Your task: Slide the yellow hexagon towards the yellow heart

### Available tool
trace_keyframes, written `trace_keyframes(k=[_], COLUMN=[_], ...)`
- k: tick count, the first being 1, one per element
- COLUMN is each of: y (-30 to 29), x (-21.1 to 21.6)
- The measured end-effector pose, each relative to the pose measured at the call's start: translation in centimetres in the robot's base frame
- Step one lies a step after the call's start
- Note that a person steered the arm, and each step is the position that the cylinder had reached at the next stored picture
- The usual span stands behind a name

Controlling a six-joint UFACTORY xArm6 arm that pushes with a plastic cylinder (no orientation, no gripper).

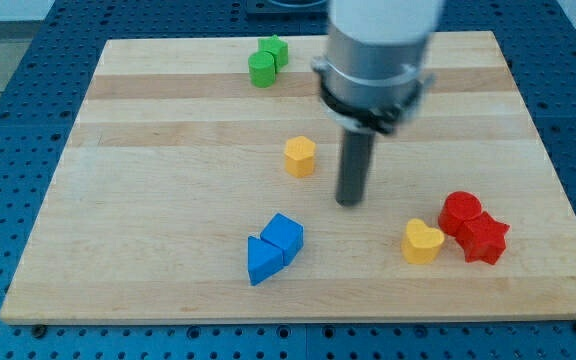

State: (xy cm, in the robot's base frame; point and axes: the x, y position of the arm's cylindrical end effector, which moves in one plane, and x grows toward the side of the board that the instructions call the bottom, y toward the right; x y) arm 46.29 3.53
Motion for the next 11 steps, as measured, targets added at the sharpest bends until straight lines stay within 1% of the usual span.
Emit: trace_keyframes(k=[1, 2, 3, 4, 5, 6, 7, 8, 9, 10, 11], y=[0.0, -3.9, -13.6, -7.8, -3.0, -4.8, -3.5, 0.4, 2.5, 5.4, 5.6], x=[-7.7, -9.5, -5.8, -0.8, -2.1, -4.3, -7.7, -8.7, -7.1, -6.4, -5.1])
